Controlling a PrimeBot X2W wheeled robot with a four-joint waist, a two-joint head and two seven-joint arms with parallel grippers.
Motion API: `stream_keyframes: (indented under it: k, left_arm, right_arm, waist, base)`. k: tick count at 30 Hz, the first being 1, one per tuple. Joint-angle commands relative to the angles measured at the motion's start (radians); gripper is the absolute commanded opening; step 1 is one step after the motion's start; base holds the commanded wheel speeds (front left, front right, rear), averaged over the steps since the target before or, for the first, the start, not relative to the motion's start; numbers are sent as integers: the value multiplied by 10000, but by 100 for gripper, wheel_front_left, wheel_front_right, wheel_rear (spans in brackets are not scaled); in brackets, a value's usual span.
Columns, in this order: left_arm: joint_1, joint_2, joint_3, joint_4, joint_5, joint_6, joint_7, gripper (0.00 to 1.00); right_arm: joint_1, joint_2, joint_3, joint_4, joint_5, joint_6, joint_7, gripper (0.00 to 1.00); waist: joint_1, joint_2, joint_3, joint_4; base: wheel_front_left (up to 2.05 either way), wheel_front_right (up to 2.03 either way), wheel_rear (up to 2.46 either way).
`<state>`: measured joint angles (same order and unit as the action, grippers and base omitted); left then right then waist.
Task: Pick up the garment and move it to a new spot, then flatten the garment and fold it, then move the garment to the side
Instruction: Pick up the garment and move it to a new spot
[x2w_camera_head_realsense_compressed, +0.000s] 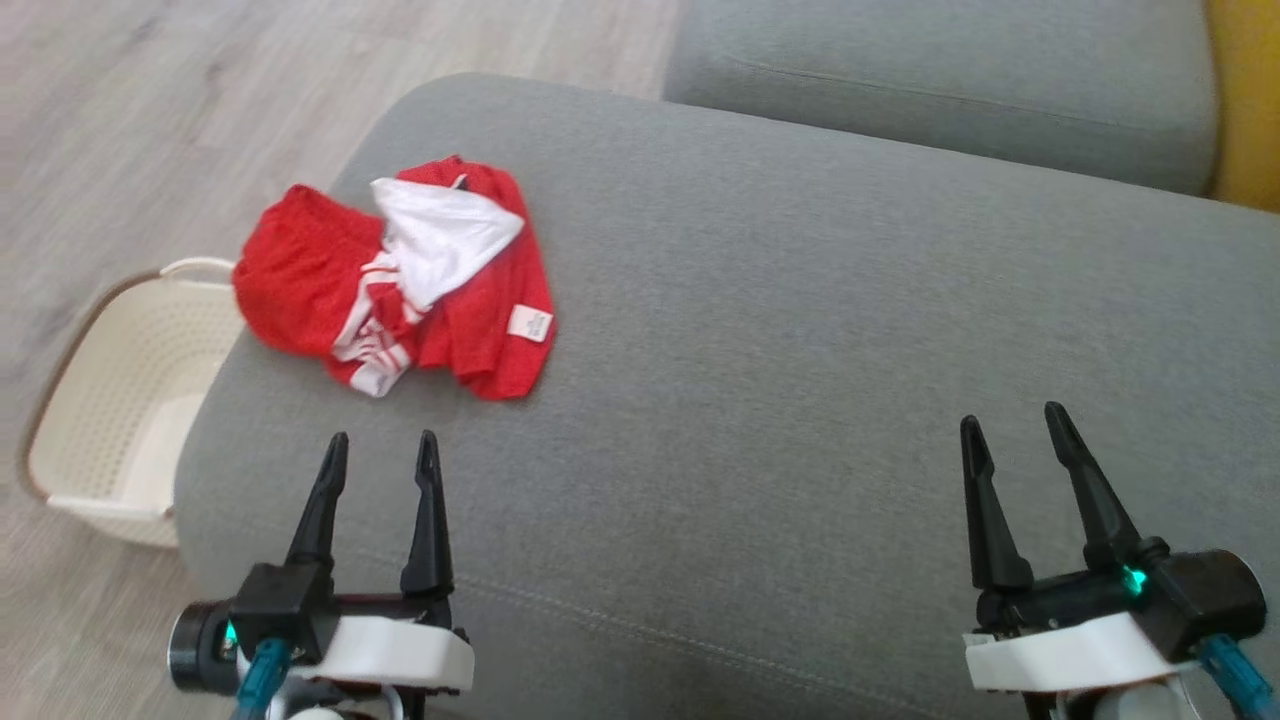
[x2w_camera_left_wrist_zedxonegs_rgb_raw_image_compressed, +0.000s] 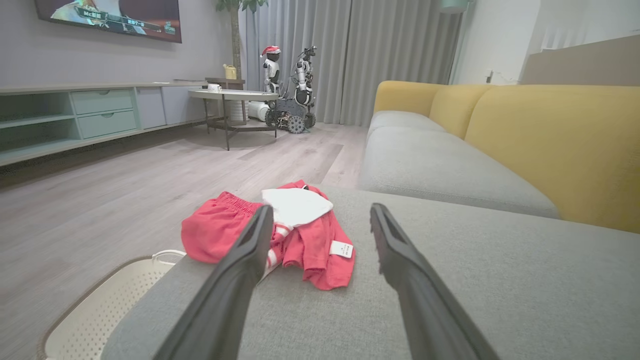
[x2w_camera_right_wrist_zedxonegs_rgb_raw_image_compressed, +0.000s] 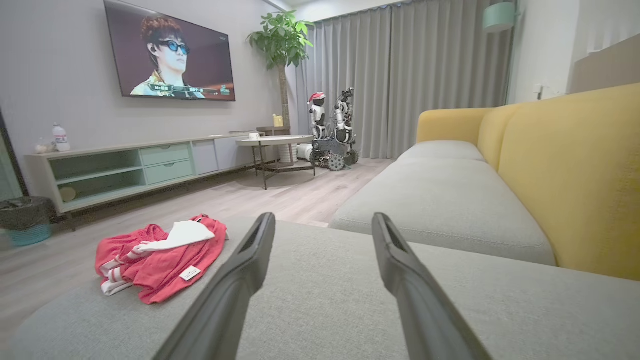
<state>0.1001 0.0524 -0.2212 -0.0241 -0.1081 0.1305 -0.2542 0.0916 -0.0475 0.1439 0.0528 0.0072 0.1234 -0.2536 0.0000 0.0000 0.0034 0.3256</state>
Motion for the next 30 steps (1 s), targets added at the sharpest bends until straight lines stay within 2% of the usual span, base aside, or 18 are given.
stream_keyframes:
  k: [1,8,16,22,25,30]
  left_arm:
    - [-369,-22,245,-278,-30,-40,-76,100]
    - [-383,-22,239,-169,-178,15,-76,100]
    - [-720,-22,509,-271,-330,-11,-76,100]
    - [-2615,303,1162,-287,-329,-794,-76,100]
    - [-3969,682,1383,469,-600,-1339,45,100]
    - [-6598,1356,1701,2053,-1427,-2046,1735,100]
  right_arm:
    - [-173,-28,218,-296,12,73,-82,100]
    - [-232,-28,194,-250,-73,73,-82,100]
    - [-366,-28,222,-252,-279,73,-82,100]
    - [-760,-28,319,-334,-737,73,-82,100]
    - [-1028,-28,275,-367,-1014,73,-82,100]
    - [-1422,-28,242,-459,-1493,73,-82,100]
  waist:
    - [0,0,47,234]
    - [0,0,191,625]
    - [0,0,639,718]
    - [0,0,1602,479]
    - [0,0,2157,320]
    - [0,0,3052,67]
  base:
    - [0,0,0]
    - [0,0,0]
    - [0,0,0]
    - [0,0,0]
    - [0,0,0]
    - [0,0,0]
